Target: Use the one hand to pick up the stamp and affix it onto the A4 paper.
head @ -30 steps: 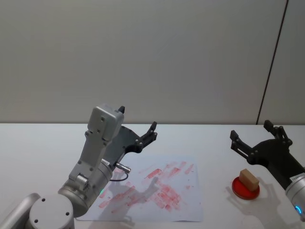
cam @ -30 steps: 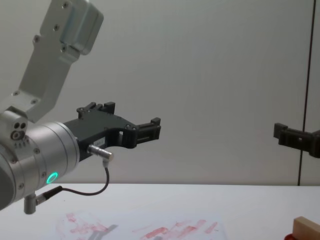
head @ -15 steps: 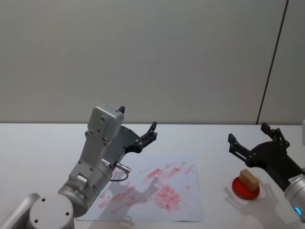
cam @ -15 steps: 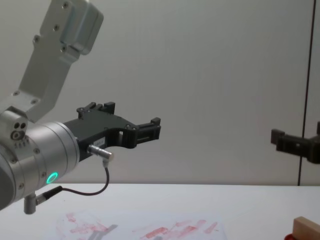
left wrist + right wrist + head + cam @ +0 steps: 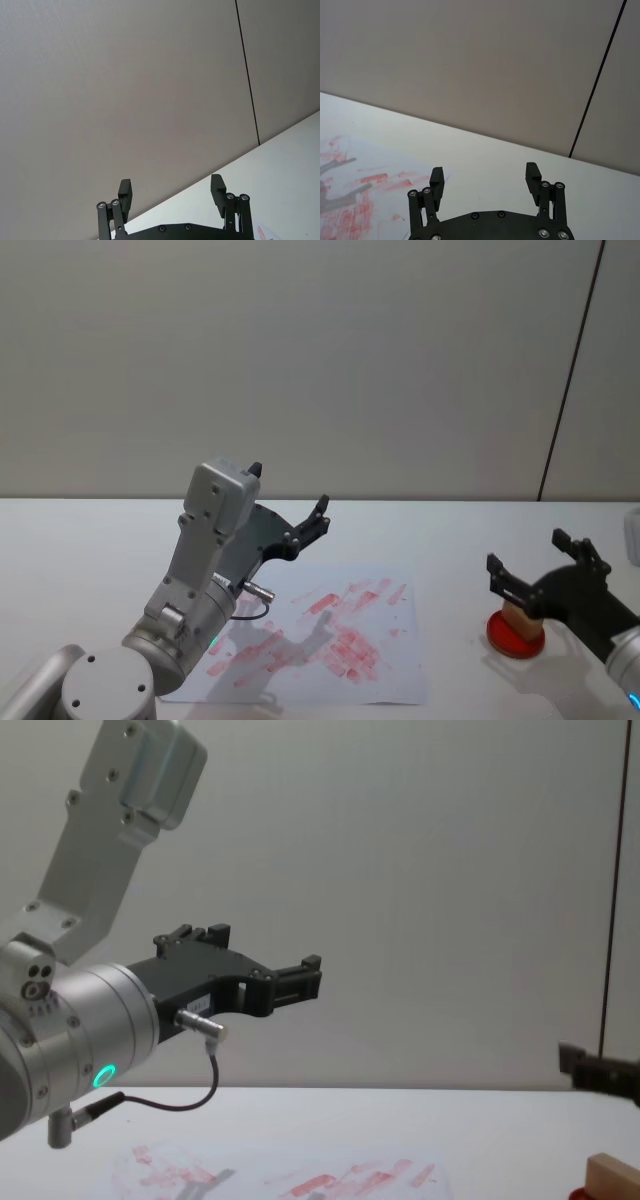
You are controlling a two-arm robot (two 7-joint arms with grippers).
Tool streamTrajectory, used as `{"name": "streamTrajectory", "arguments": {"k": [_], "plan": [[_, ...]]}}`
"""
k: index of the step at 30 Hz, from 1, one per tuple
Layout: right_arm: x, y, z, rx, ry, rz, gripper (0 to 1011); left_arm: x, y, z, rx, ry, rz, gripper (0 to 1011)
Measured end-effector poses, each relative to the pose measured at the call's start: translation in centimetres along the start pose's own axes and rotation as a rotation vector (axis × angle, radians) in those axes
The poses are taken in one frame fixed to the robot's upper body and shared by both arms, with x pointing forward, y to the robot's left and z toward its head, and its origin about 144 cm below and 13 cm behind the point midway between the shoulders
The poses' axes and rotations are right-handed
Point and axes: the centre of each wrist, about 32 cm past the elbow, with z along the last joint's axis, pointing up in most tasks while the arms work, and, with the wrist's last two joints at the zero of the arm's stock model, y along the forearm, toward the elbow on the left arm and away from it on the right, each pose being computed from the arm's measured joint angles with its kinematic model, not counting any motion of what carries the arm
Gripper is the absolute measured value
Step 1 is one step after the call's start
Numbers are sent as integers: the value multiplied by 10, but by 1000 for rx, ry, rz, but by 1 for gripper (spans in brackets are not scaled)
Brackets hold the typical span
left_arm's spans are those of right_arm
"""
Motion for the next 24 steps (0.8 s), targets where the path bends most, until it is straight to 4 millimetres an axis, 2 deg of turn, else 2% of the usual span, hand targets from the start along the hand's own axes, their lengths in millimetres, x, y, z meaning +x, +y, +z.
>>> {"name": "streamTrajectory", "arguments": {"k": [24], "plan": [[10, 1, -33, -148, -6, 1, 1001, 0, 0, 0, 0, 0, 0, 1003]]}}
